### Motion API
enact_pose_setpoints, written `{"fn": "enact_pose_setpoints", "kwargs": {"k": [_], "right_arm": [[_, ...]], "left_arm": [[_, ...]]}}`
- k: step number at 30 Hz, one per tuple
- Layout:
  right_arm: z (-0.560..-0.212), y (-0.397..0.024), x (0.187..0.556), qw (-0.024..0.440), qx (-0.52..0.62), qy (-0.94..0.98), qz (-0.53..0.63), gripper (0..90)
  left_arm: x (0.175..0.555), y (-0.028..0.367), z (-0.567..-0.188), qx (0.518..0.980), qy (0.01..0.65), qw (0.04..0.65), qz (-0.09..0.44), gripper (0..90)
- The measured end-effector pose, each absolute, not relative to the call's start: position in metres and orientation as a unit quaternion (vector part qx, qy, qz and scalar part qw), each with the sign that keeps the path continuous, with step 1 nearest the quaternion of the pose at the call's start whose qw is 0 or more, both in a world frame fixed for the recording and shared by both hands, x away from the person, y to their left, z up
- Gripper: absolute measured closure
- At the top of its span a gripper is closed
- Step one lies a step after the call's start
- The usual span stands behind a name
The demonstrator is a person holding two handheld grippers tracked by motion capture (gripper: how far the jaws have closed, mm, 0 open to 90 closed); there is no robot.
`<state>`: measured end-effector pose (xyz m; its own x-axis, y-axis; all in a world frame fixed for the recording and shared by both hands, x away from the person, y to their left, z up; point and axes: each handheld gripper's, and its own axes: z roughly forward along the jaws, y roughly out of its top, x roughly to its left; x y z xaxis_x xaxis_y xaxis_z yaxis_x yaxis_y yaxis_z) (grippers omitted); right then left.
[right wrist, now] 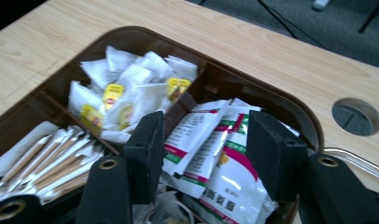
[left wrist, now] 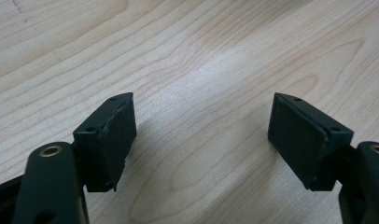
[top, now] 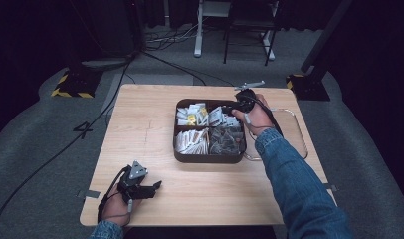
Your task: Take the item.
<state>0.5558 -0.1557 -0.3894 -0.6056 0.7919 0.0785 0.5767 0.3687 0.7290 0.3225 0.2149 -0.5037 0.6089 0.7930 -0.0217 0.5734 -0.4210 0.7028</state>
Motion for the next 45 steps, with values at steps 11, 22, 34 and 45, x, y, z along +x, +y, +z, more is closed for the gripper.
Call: {"fn": "enact_pose_setpoints", "kwargs": {"k": [11,22,34,45], "right_arm": [[-0.411,-0.160,0.576,0.105,0.489,0.789,0.358,49.1],[-0.427,-0.145,0.576,0.068,0.490,0.789,0.365,51.9],[-0.434,-0.125,0.575,0.045,0.486,0.785,0.382,54.7],[-0.449,-0.112,0.579,0.064,0.497,0.799,0.332,71.5]], "left_arm": [[0.323,0.215,-0.504,0.827,0.414,0.345,0.159,24.3],[0.323,0.215,-0.504,0.828,0.412,0.344,0.160,24.2],[0.323,0.215,-0.504,0.828,0.412,0.344,0.160,24.2],[0.323,0.215,-0.504,0.828,0.413,0.345,0.160,24.2]]}}
